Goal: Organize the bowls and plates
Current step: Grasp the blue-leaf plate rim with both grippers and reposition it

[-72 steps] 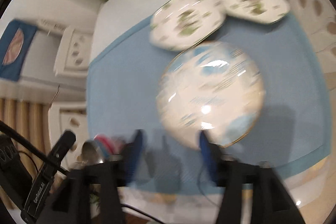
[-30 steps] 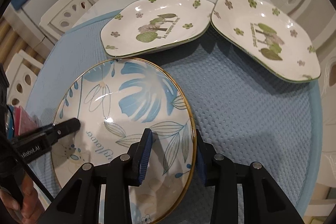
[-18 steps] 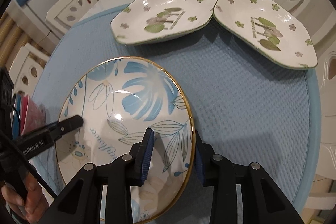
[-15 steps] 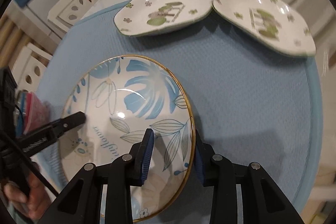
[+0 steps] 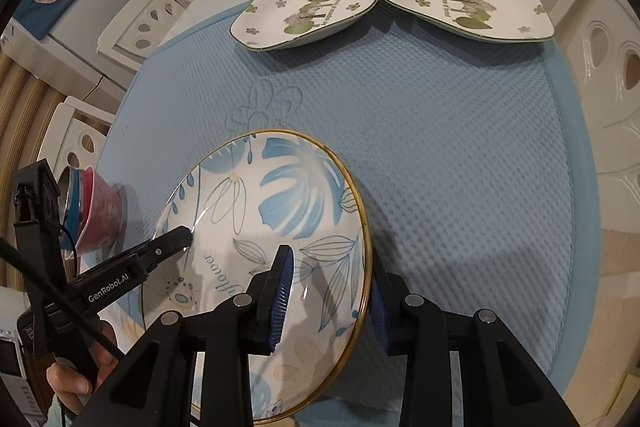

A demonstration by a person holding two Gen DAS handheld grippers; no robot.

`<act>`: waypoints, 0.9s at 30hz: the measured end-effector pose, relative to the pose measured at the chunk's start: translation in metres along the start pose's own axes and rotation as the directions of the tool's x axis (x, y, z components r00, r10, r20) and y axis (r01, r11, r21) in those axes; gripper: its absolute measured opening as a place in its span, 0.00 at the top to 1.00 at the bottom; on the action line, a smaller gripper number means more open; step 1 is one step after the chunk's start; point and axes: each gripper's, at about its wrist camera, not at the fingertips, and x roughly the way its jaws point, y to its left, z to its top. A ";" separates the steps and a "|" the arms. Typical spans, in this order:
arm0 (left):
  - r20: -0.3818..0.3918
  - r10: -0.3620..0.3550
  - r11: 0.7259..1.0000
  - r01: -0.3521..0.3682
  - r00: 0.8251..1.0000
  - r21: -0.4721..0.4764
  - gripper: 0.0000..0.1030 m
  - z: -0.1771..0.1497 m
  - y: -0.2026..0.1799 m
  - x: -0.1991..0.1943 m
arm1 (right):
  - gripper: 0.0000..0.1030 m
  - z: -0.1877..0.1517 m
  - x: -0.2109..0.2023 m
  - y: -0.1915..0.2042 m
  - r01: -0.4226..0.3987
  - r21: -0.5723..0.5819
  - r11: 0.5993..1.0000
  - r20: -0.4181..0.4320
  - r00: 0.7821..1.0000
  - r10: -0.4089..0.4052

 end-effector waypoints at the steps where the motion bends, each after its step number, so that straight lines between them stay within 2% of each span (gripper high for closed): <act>1: -0.002 0.000 1.000 0.000 1.000 0.005 0.75 -0.002 0.000 -0.001 | 0.67 -0.002 -0.001 0.000 0.000 0.004 1.000 -0.002 1.000 0.000; 14: -0.040 -0.018 0.996 0.021 0.999 0.090 0.75 -0.006 -0.008 0.000 | 0.67 -0.017 -0.001 -0.011 0.019 0.056 0.998 -0.038 0.999 -0.016; 27: -0.057 -0.012 0.994 0.018 0.998 0.105 0.75 -0.006 -0.012 0.006 | 0.66 -0.025 0.008 -0.019 0.008 0.064 0.998 -0.086 0.996 -0.003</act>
